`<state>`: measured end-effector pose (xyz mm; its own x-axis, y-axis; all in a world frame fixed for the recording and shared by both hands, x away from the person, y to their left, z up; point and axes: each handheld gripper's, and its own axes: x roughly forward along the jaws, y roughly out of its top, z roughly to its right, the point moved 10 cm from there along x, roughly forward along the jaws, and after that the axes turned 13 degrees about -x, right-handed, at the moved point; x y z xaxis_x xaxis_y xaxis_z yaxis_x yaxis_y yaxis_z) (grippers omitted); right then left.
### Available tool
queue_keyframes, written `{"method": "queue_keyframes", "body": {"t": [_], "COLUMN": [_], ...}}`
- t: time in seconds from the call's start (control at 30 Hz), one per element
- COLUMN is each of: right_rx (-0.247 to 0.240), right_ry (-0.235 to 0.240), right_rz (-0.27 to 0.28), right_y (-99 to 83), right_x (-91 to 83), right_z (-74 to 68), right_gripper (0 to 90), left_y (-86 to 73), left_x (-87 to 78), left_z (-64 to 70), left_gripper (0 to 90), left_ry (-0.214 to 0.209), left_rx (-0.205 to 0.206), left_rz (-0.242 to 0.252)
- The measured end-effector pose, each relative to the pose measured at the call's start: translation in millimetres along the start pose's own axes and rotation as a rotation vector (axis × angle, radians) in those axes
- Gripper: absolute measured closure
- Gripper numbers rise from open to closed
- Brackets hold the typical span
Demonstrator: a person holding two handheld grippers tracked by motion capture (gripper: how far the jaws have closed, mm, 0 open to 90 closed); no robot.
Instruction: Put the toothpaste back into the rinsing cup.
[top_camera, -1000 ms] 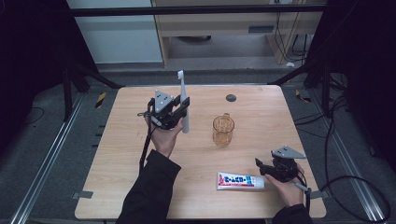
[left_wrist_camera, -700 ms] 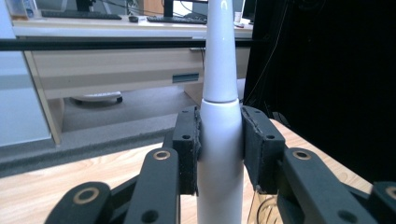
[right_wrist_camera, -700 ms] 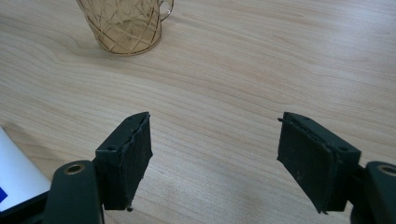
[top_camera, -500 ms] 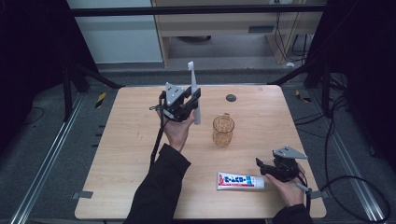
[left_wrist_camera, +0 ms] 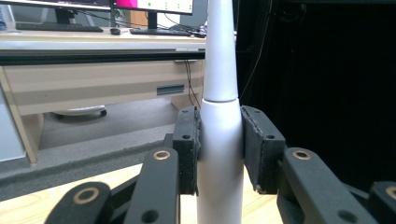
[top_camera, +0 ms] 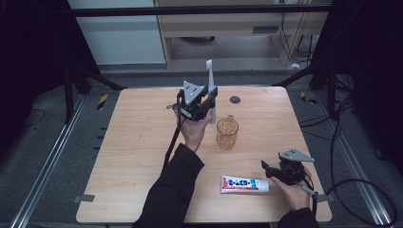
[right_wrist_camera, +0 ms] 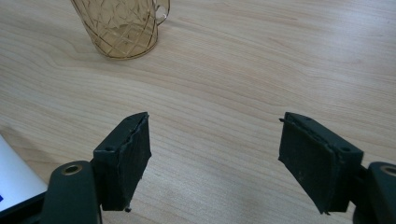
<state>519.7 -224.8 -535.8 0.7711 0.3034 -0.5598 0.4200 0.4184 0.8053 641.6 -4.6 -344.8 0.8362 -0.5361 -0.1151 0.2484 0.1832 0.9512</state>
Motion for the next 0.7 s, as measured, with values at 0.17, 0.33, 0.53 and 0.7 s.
{"method": "queue_keyframes", "body": {"t": [0.17,0.33,0.53,0.7], "right_rx": [-0.001,0.002,0.003,-0.004], "right_ry": [-0.001,0.004,0.003,0.000], "right_rz": [0.000,0.000,-0.002,-0.004], "right_y": [-0.5,-0.4,-1.3,-2.1], "right_x": [-0.1,-0.1,0.0,0.5], "right_z": [0.8,-0.1,0.5,1.0], "right_gripper": [24.9,25.0,25.0,25.1], "left_y": [-6.6,-13.0,-22.0,-29.7], "left_x": [9.1,16.3,21.5,23.3], "left_z": [6.7,12.3,17.0,18.3], "left_gripper": [67.3,67.3,67.3,67.3], "left_ry": [-0.016,-0.031,-0.042,-0.051], "left_rx": [0.003,0.003,0.015,0.020], "left_rz": [-0.016,-0.022,-0.038,-0.061]}}
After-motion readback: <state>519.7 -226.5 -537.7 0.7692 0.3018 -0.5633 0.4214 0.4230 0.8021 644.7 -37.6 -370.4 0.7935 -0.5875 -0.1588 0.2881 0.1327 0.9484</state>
